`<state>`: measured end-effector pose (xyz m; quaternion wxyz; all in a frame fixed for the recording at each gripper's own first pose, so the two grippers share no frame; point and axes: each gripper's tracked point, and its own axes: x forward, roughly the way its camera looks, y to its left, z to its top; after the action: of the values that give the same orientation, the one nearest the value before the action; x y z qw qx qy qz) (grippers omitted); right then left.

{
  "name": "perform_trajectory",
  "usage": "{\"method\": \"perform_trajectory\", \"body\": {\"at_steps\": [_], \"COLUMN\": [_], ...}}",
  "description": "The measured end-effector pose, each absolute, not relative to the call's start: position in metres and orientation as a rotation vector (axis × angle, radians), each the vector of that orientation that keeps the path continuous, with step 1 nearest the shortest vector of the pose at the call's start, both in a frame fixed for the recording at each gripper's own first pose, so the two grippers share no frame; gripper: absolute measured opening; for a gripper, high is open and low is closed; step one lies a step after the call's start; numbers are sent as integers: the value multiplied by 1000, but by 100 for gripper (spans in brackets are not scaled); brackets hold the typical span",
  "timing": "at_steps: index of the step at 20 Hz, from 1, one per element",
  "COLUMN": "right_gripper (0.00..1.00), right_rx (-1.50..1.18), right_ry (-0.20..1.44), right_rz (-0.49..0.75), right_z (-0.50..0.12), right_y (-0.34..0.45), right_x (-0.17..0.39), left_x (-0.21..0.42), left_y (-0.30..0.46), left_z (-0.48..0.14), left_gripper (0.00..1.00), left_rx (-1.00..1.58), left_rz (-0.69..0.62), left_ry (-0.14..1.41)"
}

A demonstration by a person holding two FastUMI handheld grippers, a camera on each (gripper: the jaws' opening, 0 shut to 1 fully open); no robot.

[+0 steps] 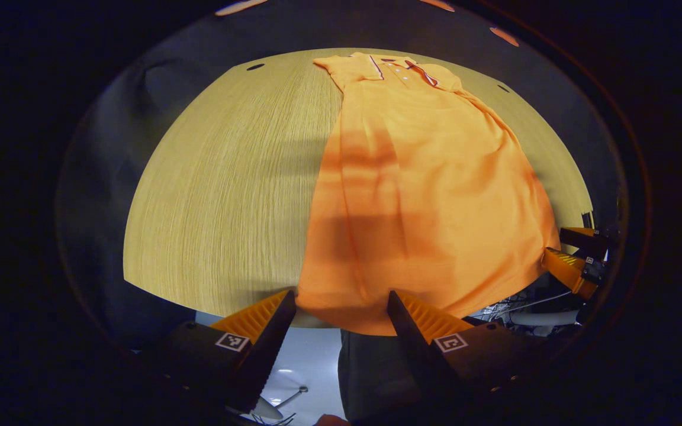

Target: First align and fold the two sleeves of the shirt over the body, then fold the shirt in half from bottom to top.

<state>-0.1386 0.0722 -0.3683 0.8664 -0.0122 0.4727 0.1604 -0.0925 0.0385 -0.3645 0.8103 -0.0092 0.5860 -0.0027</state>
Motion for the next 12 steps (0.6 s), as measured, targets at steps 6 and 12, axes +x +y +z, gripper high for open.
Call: {"method": "perform_trajectory", "body": {"at_steps": [6, 12], "right_gripper": [84, 17], "right_rx": [-111, 86], "right_ry": [1050, 1127], "right_rz": [360, 356], "right_z": [-372, -371], "right_y": [75, 80], "right_x": [-142, -140], "left_x": [-84, -70], "left_y": [32, 16], "left_z": [-368, -365], "left_gripper": [98, 9], "left_rx": [-16, -47], "left_rz": [-12, -62], "left_ry": [1247, 1217]}}
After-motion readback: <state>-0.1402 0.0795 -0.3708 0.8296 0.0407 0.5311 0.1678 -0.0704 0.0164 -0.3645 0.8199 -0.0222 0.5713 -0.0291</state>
